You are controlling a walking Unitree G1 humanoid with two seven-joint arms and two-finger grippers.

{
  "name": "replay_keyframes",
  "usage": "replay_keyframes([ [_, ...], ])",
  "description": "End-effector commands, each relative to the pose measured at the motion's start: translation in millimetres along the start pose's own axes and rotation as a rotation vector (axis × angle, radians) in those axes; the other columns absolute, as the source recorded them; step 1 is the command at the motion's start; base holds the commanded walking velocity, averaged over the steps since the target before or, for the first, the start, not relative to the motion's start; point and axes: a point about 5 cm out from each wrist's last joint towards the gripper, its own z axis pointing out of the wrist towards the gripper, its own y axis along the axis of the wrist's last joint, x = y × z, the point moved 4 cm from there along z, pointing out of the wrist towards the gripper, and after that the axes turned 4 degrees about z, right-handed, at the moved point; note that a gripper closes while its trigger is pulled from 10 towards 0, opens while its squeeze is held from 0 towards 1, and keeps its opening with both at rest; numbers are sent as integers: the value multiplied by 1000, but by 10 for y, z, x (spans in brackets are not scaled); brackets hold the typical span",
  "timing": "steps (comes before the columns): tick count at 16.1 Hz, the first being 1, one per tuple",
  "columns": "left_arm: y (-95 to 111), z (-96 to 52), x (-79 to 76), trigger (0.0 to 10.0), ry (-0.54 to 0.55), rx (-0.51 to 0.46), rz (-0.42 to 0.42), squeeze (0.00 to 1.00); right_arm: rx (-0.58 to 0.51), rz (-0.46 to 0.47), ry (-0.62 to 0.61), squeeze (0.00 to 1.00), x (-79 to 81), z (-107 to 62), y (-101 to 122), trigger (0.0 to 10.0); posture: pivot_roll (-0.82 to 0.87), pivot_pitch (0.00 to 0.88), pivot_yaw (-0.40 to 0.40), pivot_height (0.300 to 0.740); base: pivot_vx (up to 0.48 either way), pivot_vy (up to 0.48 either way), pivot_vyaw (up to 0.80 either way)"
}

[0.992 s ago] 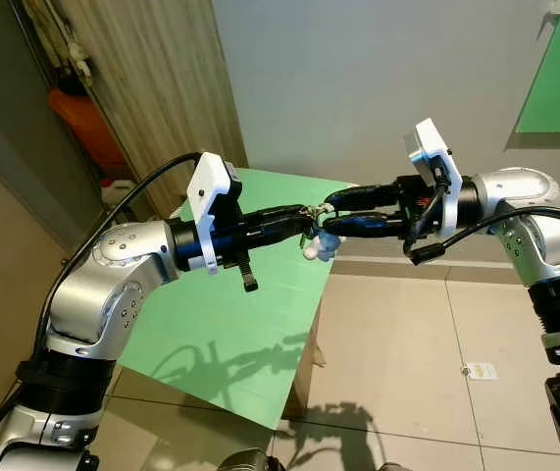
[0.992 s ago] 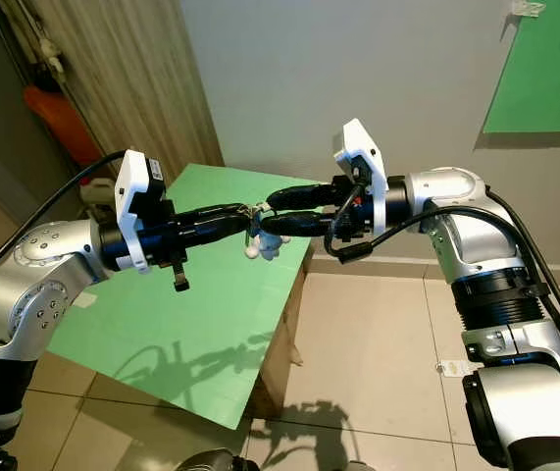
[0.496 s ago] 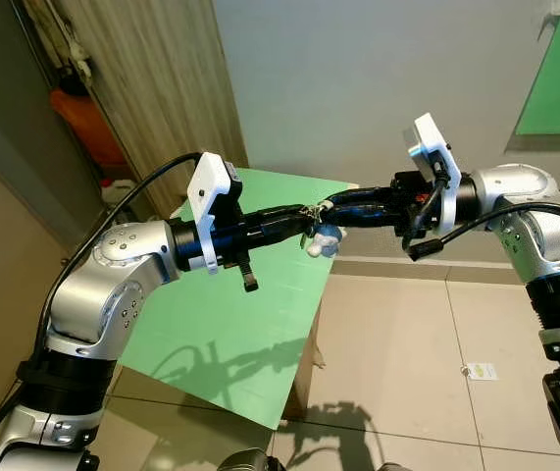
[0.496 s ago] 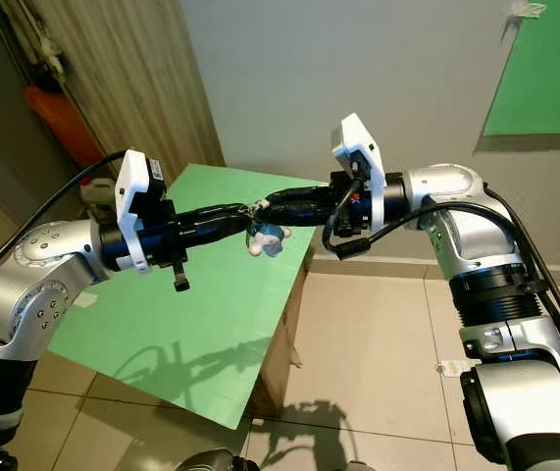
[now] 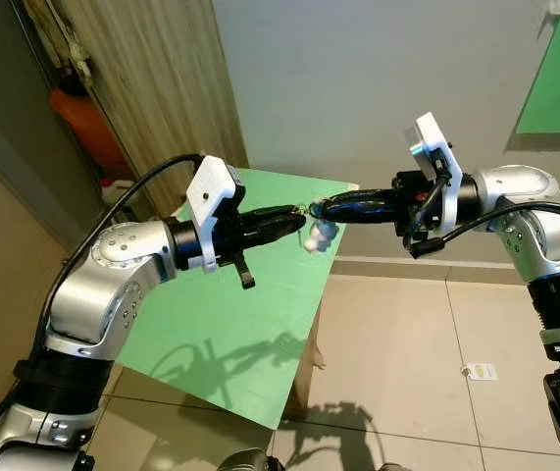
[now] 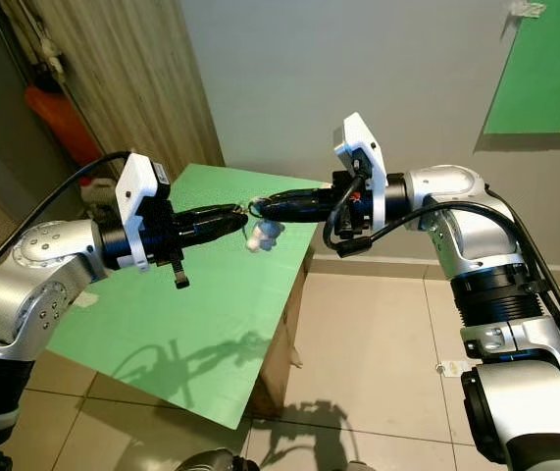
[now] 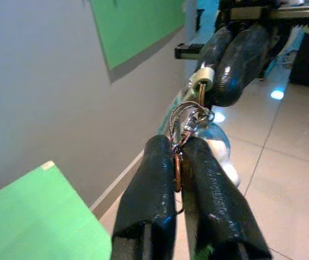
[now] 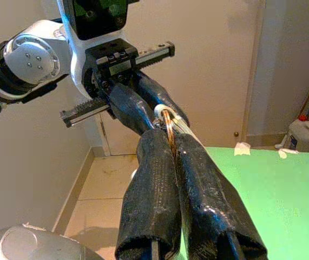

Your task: Hang keys on a hook

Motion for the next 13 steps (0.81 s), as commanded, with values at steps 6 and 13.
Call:
replay_keyframes([
  [6,-13,-52,205,10000,128,23,33,1000,-23,-31,-24,0,-12,-7,76,0,-98,41,146,740,0,0,0],
  [13,-397,-377,602,10000,575,183,42,1000,-58,-21,-586,0,-431,-105,-306,0,-102,50,137,740,0,0,0],
])
